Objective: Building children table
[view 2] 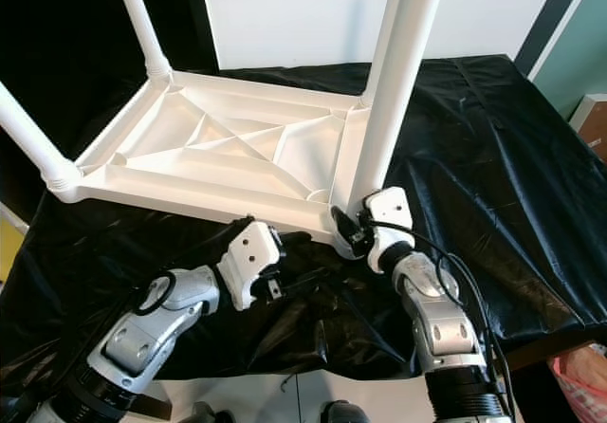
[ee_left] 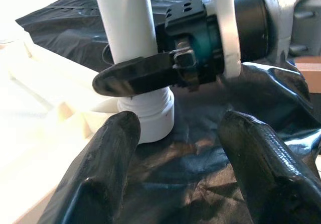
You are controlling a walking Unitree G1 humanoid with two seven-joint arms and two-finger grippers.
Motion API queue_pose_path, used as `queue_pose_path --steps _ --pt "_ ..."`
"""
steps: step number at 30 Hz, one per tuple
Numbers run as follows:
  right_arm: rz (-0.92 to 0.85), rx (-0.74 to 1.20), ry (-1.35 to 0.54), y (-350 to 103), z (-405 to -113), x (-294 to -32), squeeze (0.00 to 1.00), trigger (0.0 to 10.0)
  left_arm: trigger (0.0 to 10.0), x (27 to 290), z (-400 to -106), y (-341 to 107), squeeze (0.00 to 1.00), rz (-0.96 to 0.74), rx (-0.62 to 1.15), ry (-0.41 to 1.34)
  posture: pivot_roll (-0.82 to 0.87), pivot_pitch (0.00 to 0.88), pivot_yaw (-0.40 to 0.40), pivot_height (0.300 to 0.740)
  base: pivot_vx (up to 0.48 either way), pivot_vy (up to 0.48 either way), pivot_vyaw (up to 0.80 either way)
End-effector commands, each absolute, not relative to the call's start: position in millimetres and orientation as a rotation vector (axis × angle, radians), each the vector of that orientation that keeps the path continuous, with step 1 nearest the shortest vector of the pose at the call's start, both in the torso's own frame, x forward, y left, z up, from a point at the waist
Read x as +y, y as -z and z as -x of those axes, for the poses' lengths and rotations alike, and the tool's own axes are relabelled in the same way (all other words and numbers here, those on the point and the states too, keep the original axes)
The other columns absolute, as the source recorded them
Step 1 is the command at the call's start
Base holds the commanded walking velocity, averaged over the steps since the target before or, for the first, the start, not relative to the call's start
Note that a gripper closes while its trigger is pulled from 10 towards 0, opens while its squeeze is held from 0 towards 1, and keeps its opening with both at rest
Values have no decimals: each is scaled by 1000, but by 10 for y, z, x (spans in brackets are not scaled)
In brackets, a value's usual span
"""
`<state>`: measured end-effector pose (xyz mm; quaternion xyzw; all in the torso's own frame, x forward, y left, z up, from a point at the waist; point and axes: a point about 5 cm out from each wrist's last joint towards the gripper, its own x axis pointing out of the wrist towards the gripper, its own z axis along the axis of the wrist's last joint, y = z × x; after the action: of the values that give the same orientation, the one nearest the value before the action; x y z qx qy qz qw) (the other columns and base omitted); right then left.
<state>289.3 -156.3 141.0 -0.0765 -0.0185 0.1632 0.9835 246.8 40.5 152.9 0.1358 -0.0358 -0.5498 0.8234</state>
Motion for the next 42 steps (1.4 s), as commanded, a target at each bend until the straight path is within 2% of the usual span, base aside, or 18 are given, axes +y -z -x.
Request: queue_pose_path --steps 1,2,9,26,27,34,42 --pt "144 58 -253 -1229 -2861 -1535 0 10000 10000 371 -2431 -1496 0 -290 -60 1237 -156 112 38 740 0 0 0" --pt "144 58 -253 -1229 -2861 -1535 0 10000 10000 371 -2431 -1496 0 -290 -60 1237 -156 112 38 740 0 0 0" --pt "39 54 59 -1234 -2785 -1389 0 10000 10000 362 -2423 -1495 0 -287 -59 1239 -145 116 27 740 0 0 0" --pt "14 51 98 -1290 -2718 -1292 0 10000 10000 352 -2422 -1495 0 -281 -59 1237 -153 118 25 740 0 0 0" --pt "16 42 98 -1303 -2713 -1303 1000 10000 10000 350 -2419 -1495 0 -281 -60 1238 -153 118 24 740 0 0 0" --pt "-4 -1 57 -1357 -2693 -1310 1000 10000 10000 350 -2419 -1494 0 -279 -61 1237 -153 118 24 740 0 0 0" --pt "28 -63 -3 -1432 -2696 -1492 1000 10000 10000 362 -2431 -1498 0 -284 -63 1235 -154 114 28 740 0 0 0"
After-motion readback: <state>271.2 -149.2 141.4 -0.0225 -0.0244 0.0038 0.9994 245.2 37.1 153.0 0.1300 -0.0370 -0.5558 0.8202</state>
